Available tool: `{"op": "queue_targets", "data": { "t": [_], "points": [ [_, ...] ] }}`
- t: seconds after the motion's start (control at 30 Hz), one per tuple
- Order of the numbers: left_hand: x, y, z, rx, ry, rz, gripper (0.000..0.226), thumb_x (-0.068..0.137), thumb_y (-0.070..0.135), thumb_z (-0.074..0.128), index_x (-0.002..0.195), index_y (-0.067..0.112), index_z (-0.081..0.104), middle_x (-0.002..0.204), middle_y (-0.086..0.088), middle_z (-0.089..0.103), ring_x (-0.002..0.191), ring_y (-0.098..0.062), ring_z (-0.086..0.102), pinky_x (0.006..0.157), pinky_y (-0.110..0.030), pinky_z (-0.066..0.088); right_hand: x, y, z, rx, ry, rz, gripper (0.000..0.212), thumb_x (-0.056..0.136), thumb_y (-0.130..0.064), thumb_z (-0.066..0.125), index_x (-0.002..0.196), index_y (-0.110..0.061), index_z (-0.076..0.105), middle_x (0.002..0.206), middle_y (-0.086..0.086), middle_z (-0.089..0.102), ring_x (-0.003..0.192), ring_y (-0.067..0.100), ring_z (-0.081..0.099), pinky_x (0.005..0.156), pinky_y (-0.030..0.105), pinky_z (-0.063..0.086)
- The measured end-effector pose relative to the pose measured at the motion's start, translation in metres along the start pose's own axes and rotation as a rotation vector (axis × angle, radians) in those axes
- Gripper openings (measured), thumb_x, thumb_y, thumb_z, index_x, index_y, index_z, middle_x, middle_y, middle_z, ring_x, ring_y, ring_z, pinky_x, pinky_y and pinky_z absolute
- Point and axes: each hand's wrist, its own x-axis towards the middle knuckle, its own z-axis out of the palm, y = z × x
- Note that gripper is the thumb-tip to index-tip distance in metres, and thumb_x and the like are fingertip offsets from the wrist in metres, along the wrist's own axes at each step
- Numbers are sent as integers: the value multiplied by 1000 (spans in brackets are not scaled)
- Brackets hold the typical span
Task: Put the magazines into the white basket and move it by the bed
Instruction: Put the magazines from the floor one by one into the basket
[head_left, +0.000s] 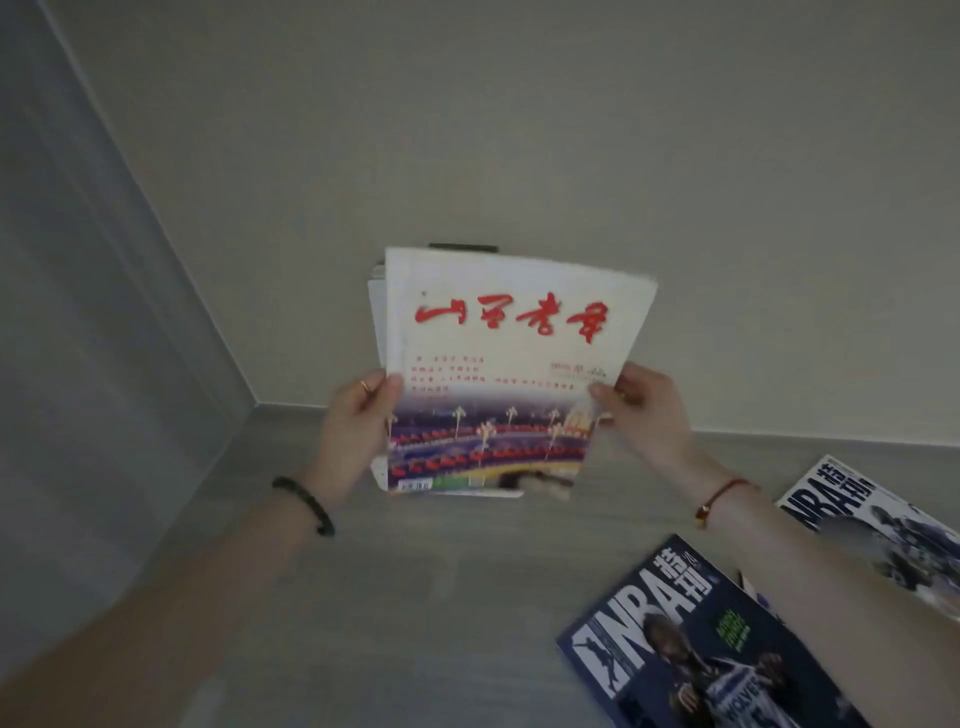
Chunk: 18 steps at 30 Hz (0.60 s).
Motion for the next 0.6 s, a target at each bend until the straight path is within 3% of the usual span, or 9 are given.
{"op": "queue_targets", "data": {
  "t": [0.1, 0.17, 0.3, 0.47, 0.53, 0.6],
  "points": [
    [50, 8, -23, 46, 67, 64, 18, 90, 17, 50, 77, 21, 63, 81, 7, 66, 66, -2, 63, 57, -13, 52, 39, -24, 25, 33, 105, -42, 19, 85, -8, 56, 101, -10, 65, 89, -2, 65, 73, 15, 64, 63, 26, 55],
    [80, 6, -33, 59, 117, 76, 11, 88, 14, 54, 81, 17, 62, 87, 2, 65, 72, -6, 62, 55, -11, 52, 61, -31, 41, 37, 157, -36, 18, 84, -9, 57, 100, -11, 66, 89, -3, 65, 72, 13, 64, 60, 21, 54],
    [121, -15, -38, 92, 152, 58, 4, 86, 11, 55, 84, 13, 58, 98, -8, 63, 86, -22, 62, 66, -27, 54, 89, -29, 69, 5, 210, 13, 11, 84, -9, 58, 89, -13, 66, 83, 2, 66, 72, 23, 64, 68, 36, 56],
    [136, -58, -30, 125, 126, -10, 4, 86, 11, 56, 88, 10, 59, 98, -11, 63, 90, -31, 63, 79, -44, 54, 99, 1, 93, -62, 249, 111, 5, 80, -12, 62, 80, -12, 67, 75, 2, 66, 74, 25, 66, 71, 41, 57],
    [136, -74, -26, 136, 127, -20, 9, 85, 13, 57, 90, 6, 61, 99, -12, 65, 88, -30, 64, 76, -40, 55, 99, 15, 100, -56, 268, 144, 5, 79, -13, 64, 75, -18, 65, 71, -1, 66, 70, 19, 66, 64, 33, 57],
    [135, -87, -22, 196, 146, -6, 12, 85, 13, 58, 91, 5, 63, 96, -11, 66, 81, -23, 63, 67, -27, 53, 97, 26, 107, -58, 294, 149, 8, 78, -14, 65, 75, -21, 64, 69, -6, 64, 65, 8, 63, 55, 20, 50]
  ]
}}
